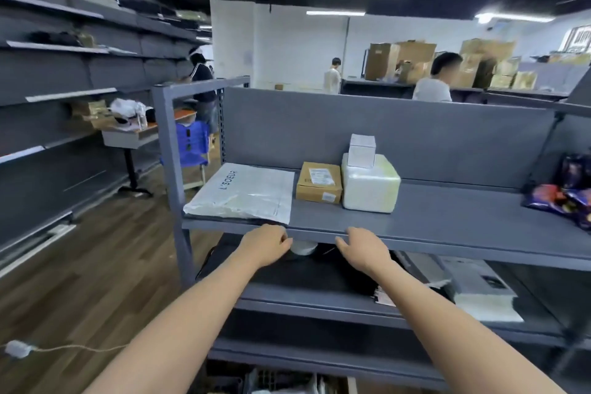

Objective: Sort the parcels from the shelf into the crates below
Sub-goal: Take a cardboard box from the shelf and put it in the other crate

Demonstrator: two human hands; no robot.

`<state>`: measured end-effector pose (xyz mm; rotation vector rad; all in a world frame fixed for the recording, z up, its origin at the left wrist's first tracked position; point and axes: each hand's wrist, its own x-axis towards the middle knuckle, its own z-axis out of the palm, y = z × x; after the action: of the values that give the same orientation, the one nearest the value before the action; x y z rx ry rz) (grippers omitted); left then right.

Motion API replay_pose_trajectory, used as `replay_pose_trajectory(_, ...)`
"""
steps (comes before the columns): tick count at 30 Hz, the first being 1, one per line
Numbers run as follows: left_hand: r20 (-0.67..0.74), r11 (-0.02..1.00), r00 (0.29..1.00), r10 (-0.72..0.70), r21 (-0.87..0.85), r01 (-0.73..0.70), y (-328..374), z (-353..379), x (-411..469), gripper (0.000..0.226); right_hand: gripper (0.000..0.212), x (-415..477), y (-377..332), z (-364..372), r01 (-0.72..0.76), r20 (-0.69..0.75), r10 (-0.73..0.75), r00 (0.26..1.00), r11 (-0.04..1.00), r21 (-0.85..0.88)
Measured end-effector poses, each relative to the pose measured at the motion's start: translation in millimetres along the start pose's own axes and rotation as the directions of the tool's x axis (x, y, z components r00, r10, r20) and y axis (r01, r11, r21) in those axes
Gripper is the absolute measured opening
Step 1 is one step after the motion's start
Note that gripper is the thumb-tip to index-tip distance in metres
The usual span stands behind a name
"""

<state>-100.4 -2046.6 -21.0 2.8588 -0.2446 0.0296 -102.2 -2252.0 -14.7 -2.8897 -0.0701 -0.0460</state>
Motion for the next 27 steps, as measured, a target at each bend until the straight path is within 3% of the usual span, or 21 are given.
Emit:
replay_pose_trajectory(8,-0.019,0.993,1.000,-0.019,-0.118,0.017,6.4,-20.1,110.2,0.048,0.051,90.6,14.7,-1.9,-0.062,-0.008,0.065,0.998,0.978,0.202)
replay_pose_trajectory(13,-0.002,0.983,1.000,0.010,-0.184,-0.010,-7.4,-19.3,182.3,0.061,0.044,158.1,5.7,1.9,0.010,-0.047,0.001,0.999,0.973,0.229)
replay_pose_trajectory(16,0.032,0.978,0.999,0.027,-0.208,-0.020,-14.5,-8.1,219.7,0.066,0.051,193.8,2.1,7.8,0.024,-0.041,-0.016,0.999,0.973,0.230)
replay_pose_trajectory(21,0.059,0.967,0.998,0.007,-0.255,0.008,-32.6,21.2,280.2,0.069,0.062,239.9,-1.7,19.8,-0.006,0.007,0.005,1.000,0.980,0.197)
replay_pose_trajectory(27,0.109,0.944,0.994,0.003,-0.327,0.033,-35.9,42.5,309.5,0.068,0.056,264.6,2.2,34.8,-0.070,0.053,0.058,0.997,0.969,0.237)
